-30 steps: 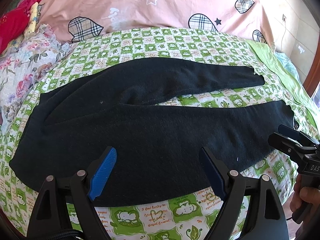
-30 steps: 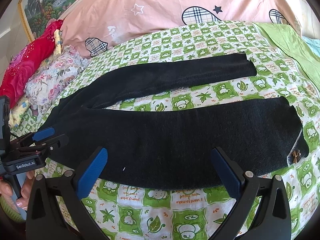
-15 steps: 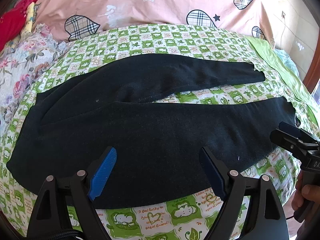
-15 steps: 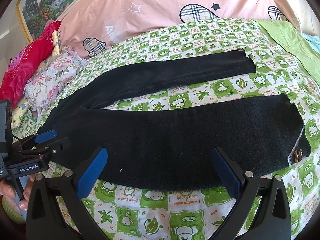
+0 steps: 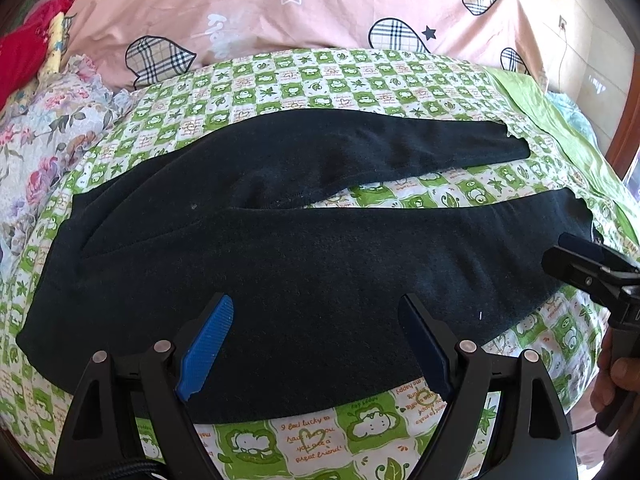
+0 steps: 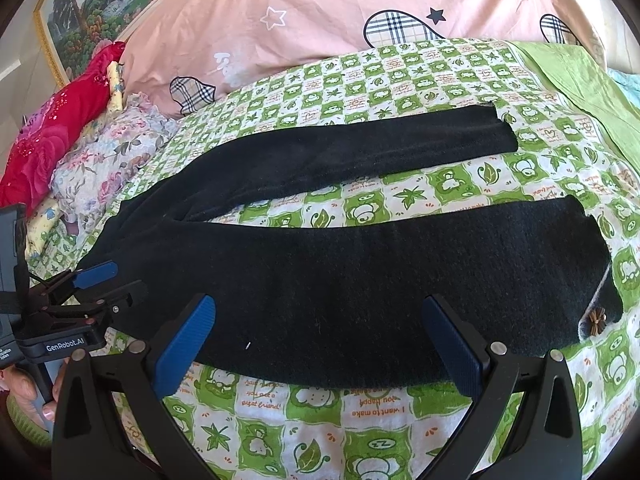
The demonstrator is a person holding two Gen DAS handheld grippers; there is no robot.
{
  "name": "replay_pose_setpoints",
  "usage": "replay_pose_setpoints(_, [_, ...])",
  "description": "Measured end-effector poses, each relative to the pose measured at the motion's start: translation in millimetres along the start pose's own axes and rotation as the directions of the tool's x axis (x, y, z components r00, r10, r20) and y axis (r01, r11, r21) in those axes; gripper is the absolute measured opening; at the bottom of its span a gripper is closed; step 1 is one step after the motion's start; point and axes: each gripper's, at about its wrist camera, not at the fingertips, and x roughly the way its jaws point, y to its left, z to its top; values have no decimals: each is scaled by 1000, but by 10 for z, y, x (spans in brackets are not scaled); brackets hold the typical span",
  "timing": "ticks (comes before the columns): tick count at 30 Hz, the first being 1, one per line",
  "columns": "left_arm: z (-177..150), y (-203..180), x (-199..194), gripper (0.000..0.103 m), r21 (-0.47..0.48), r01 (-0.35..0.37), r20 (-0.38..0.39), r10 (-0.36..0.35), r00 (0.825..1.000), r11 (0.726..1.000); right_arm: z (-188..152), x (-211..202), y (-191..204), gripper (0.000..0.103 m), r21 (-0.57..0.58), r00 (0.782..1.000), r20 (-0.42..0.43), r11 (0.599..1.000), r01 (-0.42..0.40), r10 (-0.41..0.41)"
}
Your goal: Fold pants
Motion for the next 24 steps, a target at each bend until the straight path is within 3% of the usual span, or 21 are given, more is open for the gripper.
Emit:
replay_pose_setpoints(11, [409, 99, 266, 85, 80, 9, -22, -7, 1000, 997, 474, 106, -321, 103, -18, 1000, -13, 1000, 14, -14])
replay_pose_setpoints(24, [1542, 187, 1010, 85, 211, 142, -135, -115, 984, 967, 1536, 458, -1206, 103, -3, 996, -74, 998, 56, -56])
